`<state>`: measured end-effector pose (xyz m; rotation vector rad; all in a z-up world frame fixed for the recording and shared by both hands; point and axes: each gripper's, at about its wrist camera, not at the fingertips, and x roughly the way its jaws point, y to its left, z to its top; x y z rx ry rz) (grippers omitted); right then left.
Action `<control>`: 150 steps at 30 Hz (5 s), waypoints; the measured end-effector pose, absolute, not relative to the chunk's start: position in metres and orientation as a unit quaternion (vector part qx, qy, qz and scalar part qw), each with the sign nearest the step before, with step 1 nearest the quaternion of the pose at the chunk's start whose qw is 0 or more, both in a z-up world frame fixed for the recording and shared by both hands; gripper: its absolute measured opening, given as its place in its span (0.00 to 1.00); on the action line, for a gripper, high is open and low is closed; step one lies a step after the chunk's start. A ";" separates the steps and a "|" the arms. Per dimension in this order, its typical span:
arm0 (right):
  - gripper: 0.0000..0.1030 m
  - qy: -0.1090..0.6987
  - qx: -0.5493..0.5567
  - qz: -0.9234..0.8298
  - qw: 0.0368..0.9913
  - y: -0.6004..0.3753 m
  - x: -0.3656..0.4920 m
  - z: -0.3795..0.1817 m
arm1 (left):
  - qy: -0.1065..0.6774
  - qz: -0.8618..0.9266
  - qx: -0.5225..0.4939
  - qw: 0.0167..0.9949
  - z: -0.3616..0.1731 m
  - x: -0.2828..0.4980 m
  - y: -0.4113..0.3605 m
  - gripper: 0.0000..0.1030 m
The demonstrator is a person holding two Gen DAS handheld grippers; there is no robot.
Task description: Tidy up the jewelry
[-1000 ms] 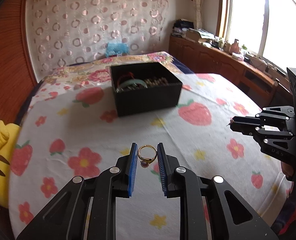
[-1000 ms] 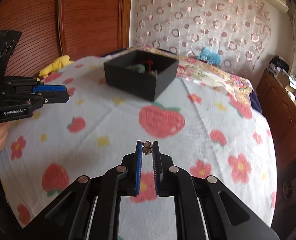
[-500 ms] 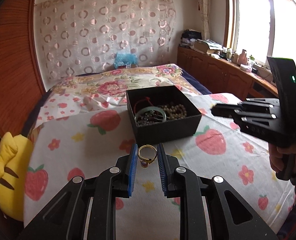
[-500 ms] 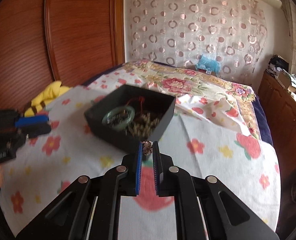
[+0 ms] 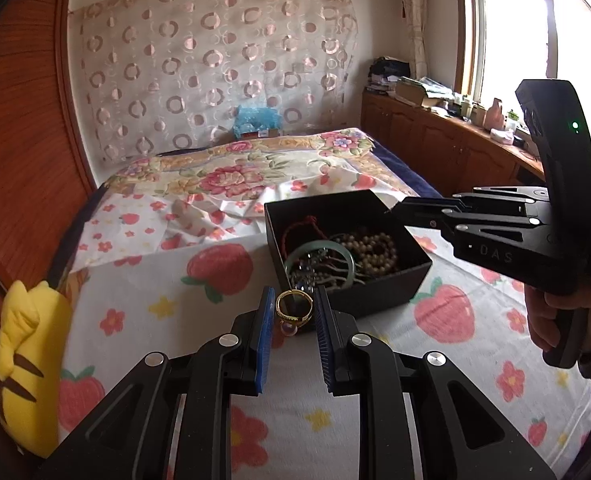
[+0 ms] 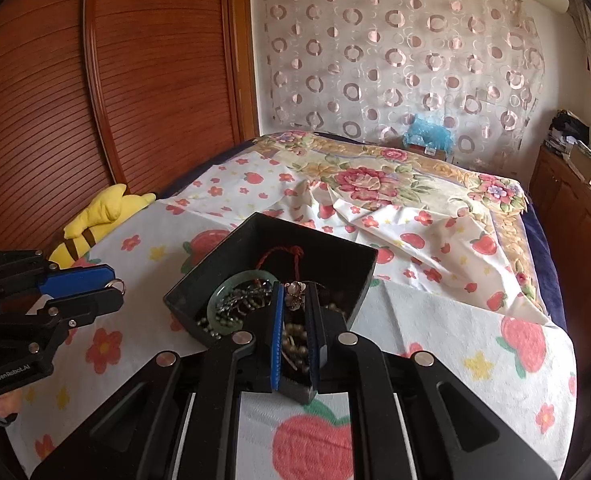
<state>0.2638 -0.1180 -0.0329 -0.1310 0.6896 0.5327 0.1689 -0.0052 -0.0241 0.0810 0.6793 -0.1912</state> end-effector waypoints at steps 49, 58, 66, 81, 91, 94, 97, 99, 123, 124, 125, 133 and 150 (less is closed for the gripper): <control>0.28 0.323 -0.020 0.202 0.924 -0.189 0.224 -0.037 | 0.316 -0.061 0.056 0.945 -0.024 0.197 -0.033 0.90; 0.56 0.311 -0.014 0.178 0.933 -0.188 0.200 -0.036 | 0.311 -0.045 0.050 0.948 -0.021 0.156 -0.023 0.92; 0.89 0.277 -0.009 0.162 0.947 -0.186 0.164 -0.021 | 0.302 -0.045 0.008 0.952 -0.012 0.121 -0.005 0.92; 0.97 0.239 0.013 0.118 0.964 -0.195 0.091 -0.007 | 0.283 -0.014 0.004 0.959 -0.001 0.065 0.004 0.92; 0.97 0.232 0.017 0.113 0.966 -0.203 0.076 -0.008 | 0.292 -0.013 0.004 0.956 -0.011 0.054 0.005 0.92; 0.97 0.233 0.015 0.114 0.966 -0.200 0.074 -0.009 | 0.289 -0.012 0.006 0.957 -0.012 0.051 0.005 0.92; 0.97 0.232 0.016 0.115 0.966 -0.199 0.073 -0.009 | 0.287 -0.014 0.004 0.958 -0.011 0.047 0.005 0.92; 0.97 0.232 0.015 0.114 0.966 -0.199 0.073 -0.009 | 0.286 -0.014 0.003 0.958 -0.011 0.047 0.005 0.92; 0.97 0.233 0.015 0.114 0.966 -0.198 0.072 -0.010 | 0.280 -0.015 0.000 0.960 0.000 0.045 0.000 0.92; 0.97 0.233 0.016 0.114 0.966 -0.198 0.072 -0.010 | 0.280 -0.015 0.000 0.960 -0.001 0.045 0.000 0.92; 0.97 0.233 0.016 0.114 0.966 -0.198 0.072 -0.010 | 0.280 -0.014 0.000 0.960 0.000 0.045 -0.001 0.92; 0.97 0.233 0.016 0.114 0.966 -0.198 0.072 -0.010 | 0.279 -0.014 0.000 0.960 0.003 0.046 -0.002 0.92; 0.97 0.233 0.016 0.114 0.966 -0.198 0.072 -0.010 | 0.278 -0.014 -0.001 0.960 0.000 0.045 0.000 0.92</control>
